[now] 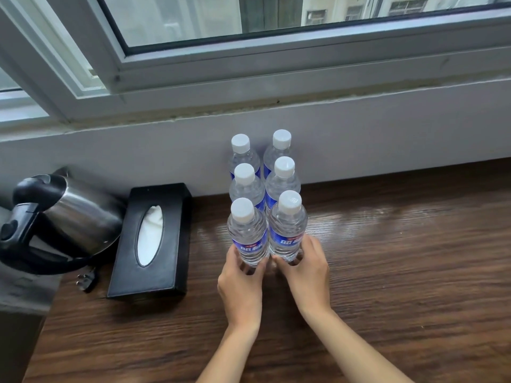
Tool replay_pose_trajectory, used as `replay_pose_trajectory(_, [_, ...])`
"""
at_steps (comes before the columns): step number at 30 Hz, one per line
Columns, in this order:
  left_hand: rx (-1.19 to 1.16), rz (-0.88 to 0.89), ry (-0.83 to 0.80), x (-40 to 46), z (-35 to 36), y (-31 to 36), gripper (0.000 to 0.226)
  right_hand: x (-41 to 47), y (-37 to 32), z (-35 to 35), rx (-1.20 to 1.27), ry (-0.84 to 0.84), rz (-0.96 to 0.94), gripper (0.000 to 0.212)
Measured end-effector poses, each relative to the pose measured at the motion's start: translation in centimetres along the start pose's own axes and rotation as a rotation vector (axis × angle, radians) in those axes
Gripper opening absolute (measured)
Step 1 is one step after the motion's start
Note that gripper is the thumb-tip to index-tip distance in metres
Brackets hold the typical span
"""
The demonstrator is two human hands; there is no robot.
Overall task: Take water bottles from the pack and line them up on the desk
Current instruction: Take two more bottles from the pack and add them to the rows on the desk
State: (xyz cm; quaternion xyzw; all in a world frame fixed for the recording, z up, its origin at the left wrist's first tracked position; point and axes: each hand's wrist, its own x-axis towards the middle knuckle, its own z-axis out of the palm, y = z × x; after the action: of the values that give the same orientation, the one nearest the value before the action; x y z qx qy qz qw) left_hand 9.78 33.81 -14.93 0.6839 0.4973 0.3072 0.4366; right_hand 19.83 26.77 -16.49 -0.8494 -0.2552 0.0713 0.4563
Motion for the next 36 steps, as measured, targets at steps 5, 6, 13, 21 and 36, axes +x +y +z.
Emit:
replay_pose_trajectory(5, [0.013, 0.002, 0.005, 0.0, 0.0, -0.2, 0.05, -0.2, -0.1, 0.0, -0.005, 0.0, 0.011, 0.053])
replay_pose_trajectory(6, [0.015, 0.001, 0.004, 0.0, 0.0, -0.3, 0.05, -0.2, -0.1, 0.0, -0.006, -0.001, 0.015, 0.053])
replay_pose_trajectory(13, [0.038, -0.048, -0.04, 0.2, -0.2, -0.6, 0.064, 0.0, -0.5, -0.3, 0.037, -0.04, 0.171, 0.067])
replay_pose_trajectory(21, [0.173, -0.209, -0.144, -1.5, -2.3, -0.8, 0.083, -2.9, -0.5, -2.6, -0.008, -0.19, 0.37, 0.053])
replay_pose_trajectory(36, [0.292, -0.294, -0.444, -17.3, -6.4, 6.4, 0.056, -15.8, 0.1, -19.8, 0.017, -0.37, 0.651, 0.028])
